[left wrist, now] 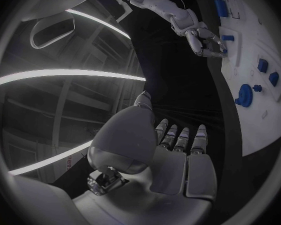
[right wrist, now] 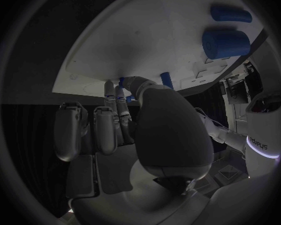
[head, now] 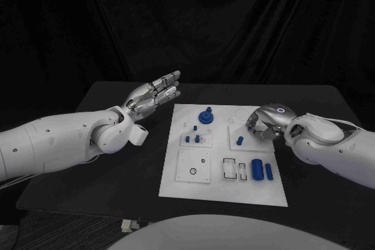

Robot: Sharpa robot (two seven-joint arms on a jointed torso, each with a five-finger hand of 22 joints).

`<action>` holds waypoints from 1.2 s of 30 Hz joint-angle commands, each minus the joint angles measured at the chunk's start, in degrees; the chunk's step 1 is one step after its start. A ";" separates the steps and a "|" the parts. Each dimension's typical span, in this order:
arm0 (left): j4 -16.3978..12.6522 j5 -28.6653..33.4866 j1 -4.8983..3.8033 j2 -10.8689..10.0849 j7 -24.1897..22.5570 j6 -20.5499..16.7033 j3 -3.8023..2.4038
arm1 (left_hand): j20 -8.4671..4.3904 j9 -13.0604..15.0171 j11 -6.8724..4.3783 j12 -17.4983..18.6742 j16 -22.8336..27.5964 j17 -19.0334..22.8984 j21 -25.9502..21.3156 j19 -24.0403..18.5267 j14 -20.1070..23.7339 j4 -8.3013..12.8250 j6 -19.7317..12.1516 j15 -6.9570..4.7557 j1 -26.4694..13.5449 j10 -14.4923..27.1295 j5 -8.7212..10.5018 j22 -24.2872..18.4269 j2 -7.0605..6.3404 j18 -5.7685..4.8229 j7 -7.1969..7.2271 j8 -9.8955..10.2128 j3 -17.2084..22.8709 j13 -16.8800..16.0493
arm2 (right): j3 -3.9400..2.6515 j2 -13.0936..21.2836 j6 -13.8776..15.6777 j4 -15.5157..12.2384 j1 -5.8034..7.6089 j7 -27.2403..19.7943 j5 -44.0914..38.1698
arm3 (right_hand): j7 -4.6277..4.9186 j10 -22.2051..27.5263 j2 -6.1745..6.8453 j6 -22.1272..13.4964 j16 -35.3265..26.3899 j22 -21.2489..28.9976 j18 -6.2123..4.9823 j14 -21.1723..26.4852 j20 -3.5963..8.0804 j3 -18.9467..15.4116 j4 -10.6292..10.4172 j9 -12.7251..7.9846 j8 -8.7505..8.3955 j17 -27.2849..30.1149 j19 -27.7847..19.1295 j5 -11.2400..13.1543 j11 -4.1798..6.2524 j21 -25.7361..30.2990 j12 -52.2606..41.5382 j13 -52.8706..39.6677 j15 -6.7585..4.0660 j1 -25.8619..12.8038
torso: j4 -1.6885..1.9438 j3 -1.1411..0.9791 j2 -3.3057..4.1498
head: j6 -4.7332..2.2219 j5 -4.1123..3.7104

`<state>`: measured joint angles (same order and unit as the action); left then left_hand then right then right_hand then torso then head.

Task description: Assemble the parts on the task board

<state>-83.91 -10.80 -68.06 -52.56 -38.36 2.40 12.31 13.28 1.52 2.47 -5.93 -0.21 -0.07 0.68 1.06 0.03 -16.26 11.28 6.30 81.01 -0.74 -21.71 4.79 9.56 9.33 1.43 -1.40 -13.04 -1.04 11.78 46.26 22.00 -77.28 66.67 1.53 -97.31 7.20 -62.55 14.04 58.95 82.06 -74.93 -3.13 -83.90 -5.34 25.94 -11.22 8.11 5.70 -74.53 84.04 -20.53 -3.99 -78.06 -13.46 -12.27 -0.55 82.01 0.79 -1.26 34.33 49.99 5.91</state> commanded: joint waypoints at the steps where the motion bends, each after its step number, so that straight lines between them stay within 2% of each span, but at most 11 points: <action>1: 0.01 0.58 0.15 0.21 -0.48 1.06 -0.06 | 0.54 0.10 0.56 -0.31 0.21 0.07 0.32 0.02 -0.03 0.21 0.61 0.60 0.85 0.01 -0.40 0.19 0.00 1.04 -0.05 -0.31 -0.28 -0.06 | 0.03 -0.26 -0.08 0.50 -0.41 -0.04 0.57 | 0.01 -0.44 0.00 0.50 0.25 -11.26 0.25 -3.14 -0.08 -0.03 0.45 0.19 -0.08 0.11 1.06 2.17 0.05 0.16 -0.57 -0.12 -0.03 -0.83 | 0.01 -0.01 0.01 | 0.01 0.15; 3: 0.05 0.58 0.20 0.27 -0.47 1.08 -0.06 | 0.64 0.11 0.56 -0.33 0.21 0.07 0.36 0.08 -0.03 0.21 0.68 0.69 0.94 0.01 -0.57 0.33 0.05 1.04 -0.15 -0.33 -0.27 -0.06 | 0.03 -0.35 -0.03 0.62 -0.50 -0.14 0.66 | -0.06 -0.30 -0.03 0.51 0.21 -11.24 0.24 -3.11 -0.04 -0.21 0.63 0.38 -0.08 0.26 1.04 4.02 0.10 0.20 -1.02 -0.21 -0.07 -1.16 | 0.01 -0.01 0.01 | 0.01 0.17; 10: 0.36 0.58 0.40 0.59 -0.32 1.10 -0.06 | 1.08 0.16 0.60 -0.57 0.18 0.05 0.54 0.39 -0.06 0.29 1.06 1.09 1.35 -0.03 -0.91 0.90 0.24 1.06 -0.48 -0.40 -0.25 -0.09 | 0.03 -0.54 0.28 0.83 -0.76 -0.64 0.95 | -0.36 -0.76 -0.25 1.63 0.18 -11.28 0.27 -3.08 0.20 -0.56 1.68 1.39 0.64 0.45 1.05 6.52 0.52 0.09 -2.75 -0.87 -0.40 -0.95 | 0.00 -0.01 0.01 | 0.01 0.38; 12: 0.45 0.58 0.45 0.68 -0.25 1.10 -0.06 | 1.18 0.17 0.58 -0.62 0.15 0.03 0.57 0.45 -0.09 0.31 1.16 1.18 1.46 -0.04 -0.99 0.98 0.32 1.06 -0.59 -0.42 -0.22 -0.10 | 0.03 -0.55 0.47 0.84 -0.78 -0.73 0.97 | -0.63 -0.85 -0.54 2.68 0.16 -11.25 0.25 -3.07 0.33 -0.78 2.21 2.21 1.37 0.54 1.00 7.21 0.69 0.20 -3.64 -1.31 -0.61 -0.75 | -0.02 0.00 0.01 | 0.01 0.29; 14: 0.56 0.58 0.51 0.79 -0.18 1.10 -0.06 | 1.43 0.23 0.58 -0.76 0.04 -0.04 0.68 0.64 -0.23 0.36 1.56 1.42 1.72 -0.07 -1.13 1.30 0.53 1.07 -0.97 -0.50 -0.16 -0.12 | 0.03 -0.54 0.89 0.84 -0.81 -0.91 0.99 | -0.91 -0.97 -0.88 4.14 0.06 -11.25 0.25 -3.02 0.51 -1.07 2.87 3.33 2.62 0.77 0.98 7.34 0.93 0.20 -4.62 -1.82 -0.78 -0.35 | -0.01 -0.01 0.01 | 0.01 0.17; 19: 0.79 0.58 0.62 0.99 0.00 1.05 -0.06 | 1.70 0.26 0.52 -0.88 -0.05 -0.10 0.81 0.87 -0.35 0.44 1.86 1.65 2.00 -0.08 -1.34 1.66 0.68 1.08 -1.27 -0.56 -0.12 -0.13 | 0.03 -0.52 2.01 0.80 -0.83 -1.30 1.01 | -1.29 -1.14 -1.53 4.88 0.10 -11.28 0.27 -3.05 0.82 -1.52 3.78 4.98 4.53 0.75 1.01 7.40 1.35 0.11 -6.32 -2.72 -1.13 0.17 | 0.01 -0.02 0.00 | 0.01 0.20; 22: 0.92 0.58 0.67 1.07 0.18 1.11 -0.06 | 1.97 0.37 0.21 -1.01 -0.12 -0.13 0.94 1.12 -0.45 0.55 2.73 1.81 2.35 -0.11 -1.48 1.93 0.84 1.08 -2.10 -0.77 -0.10 -0.15 | 0.03 -0.49 2.55 0.73 -0.84 -1.47 1.06 | -1.46 -1.12 -1.79 4.85 0.06 -11.31 0.29 -3.03 0.98 -1.68 4.14 5.82 5.41 0.86 1.04 7.43 1.55 0.04 -7.09 -3.14 -1.31 0.38 | -0.01 -0.01 0.00 | 0.01 0.21; 28: 1.16 0.58 0.74 1.24 0.54 1.22 -0.06 | 2.33 0.52 -0.29 -1.11 -0.22 -0.19 1.14 1.48 -0.60 0.73 3.93 2.02 2.80 -0.12 -1.76 2.37 0.98 1.08 -3.19 -1.12 -0.07 -0.16 | 0.03 -0.39 3.28 0.66 -0.84 -1.72 1.81 | -1.45 -1.02 -2.10 4.59 0.08 -11.33 0.30 -3.05 1.11 -1.67 4.44 6.52 6.09 0.85 1.06 7.45 1.66 -0.01 -7.71 -3.46 -1.38 0.64 | -0.01 0.00 -0.03 | 0.01 0.11; 36: 1.47 0.58 0.82 1.48 1.00 1.40 -0.06 | 2.78 0.57 -0.38 -1.23 -0.40 -0.29 1.43 2.02 -0.87 1.12 4.51 2.36 3.47 -0.13 -2.27 3.02 1.17 1.10 -3.85 -1.37 0.07 -0.17 | 0.03 -0.01 4.36 0.44 -0.84 -1.87 2.48 | -1.35 -0.84 -2.33 4.09 -0.07 -11.29 0.28 -2.99 1.15 -1.57 4.70 7.10 6.56 1.15 0.99 7.24 1.65 0.12 -8.20 -3.70 -1.39 0.93 | -0.02 -0.01 -0.02 | 0.01 0.46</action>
<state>-82.41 -10.72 -67.31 -51.22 -37.20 3.06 12.31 15.67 2.05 2.57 -6.82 -0.31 -0.31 1.89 3.03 -0.84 -15.54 15.47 8.40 84.09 -0.93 -23.74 7.74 10.68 9.32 -2.36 -2.55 -12.91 -1.14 11.77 46.07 24.98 -76.79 66.04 -0.25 -95.29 5.79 -63.46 12.08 63.39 82.06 -74.91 -3.14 -84.10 -4.51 24.35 -6.78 15.26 12.05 -73.42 84.05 -13.42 -2.66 -78.06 -21.47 -15.91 -1.59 83.02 0.77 -1.26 34.31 49.99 6.24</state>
